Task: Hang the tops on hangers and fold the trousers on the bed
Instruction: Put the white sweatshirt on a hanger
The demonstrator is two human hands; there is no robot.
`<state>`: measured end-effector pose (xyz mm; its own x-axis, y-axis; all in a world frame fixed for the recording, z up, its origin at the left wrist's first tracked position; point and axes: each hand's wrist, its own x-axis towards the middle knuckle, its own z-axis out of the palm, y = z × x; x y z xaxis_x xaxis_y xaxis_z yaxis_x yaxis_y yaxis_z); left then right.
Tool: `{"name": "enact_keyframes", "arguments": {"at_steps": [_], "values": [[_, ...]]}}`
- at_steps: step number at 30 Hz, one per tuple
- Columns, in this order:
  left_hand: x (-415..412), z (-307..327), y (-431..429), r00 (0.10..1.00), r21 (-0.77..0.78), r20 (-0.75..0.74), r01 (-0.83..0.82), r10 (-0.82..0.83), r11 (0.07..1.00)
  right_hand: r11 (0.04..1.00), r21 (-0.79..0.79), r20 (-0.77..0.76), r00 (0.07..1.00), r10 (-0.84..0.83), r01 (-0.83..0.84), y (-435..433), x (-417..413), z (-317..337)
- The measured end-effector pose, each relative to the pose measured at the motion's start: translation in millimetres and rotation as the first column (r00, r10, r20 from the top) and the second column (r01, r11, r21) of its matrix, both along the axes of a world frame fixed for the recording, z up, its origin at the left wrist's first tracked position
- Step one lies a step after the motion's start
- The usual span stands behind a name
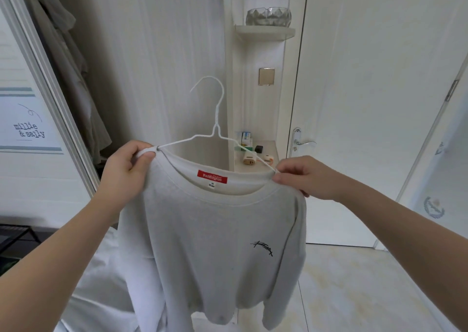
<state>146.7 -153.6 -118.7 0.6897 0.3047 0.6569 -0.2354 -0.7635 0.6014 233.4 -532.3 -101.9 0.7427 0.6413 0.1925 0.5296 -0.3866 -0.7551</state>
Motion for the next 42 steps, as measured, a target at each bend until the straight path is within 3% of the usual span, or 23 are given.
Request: {"name": "enact_keyframes", "arguments": {"at_steps": [5, 11, 17, 21, 24, 28, 35, 42], "values": [[21.2, 3.1, 3.0, 0.999, 0.0, -0.028, 0.045, -0.045, 0.999, 1.0, -0.011, 0.126, 0.992, 0.03, -0.029, 24.1, -15.3, 2.4], [61.8, 23.4, 2.7, 0.996, -0.06, -0.091, 0.016, -0.021, 0.998, 0.988, 0.155, 0.062, 0.998, 0.003, -0.013, 57.2, -29.5, 35.6], [74.5, 55.3, -5.9, 0.977, -0.147, -0.174, -0.153, 0.127, 0.977, 0.94, 0.323, -0.036, 0.994, -0.105, 0.111, 91.9, -25.2, 63.9], [41.1, 61.6, -41.2, 1.0, -0.221, 0.012, 0.029, -0.027, 0.975, 0.915, 0.363, -0.064, 0.984, -0.166, 0.178, 111.9, -7.6, 87.6], [12.2, 62.8, -71.5, 0.977, -0.235, 0.024, 0.21, -0.21, 0.949, 0.888, 0.423, -0.089, 0.984, -0.157, 0.18, 135.9, 7.3, 111.8], [-3.1, 73.3, -95.9, 0.945, -0.162, -0.072, 0.304, -0.319, 0.939, 0.862, 0.476, -0.089, 0.985, -0.15, 0.174, 175.9, 30.1, 144.9], [51.2, 91.1, -65.4, 0.982, 0.145, -0.188, 0.021, 0.007, 0.989, 0.829, 0.529, -0.042, 0.982, -0.184, 0.178, 247.9, 78.4, 200.0], [124.1, 147.5, 16.2, 0.988, 0.245, -0.154, 0.058, -0.02, 0.968, 0.84, 0.508, 0.086, 0.959, -0.27, 0.191, 311.3, 129.4, 270.3]]}}
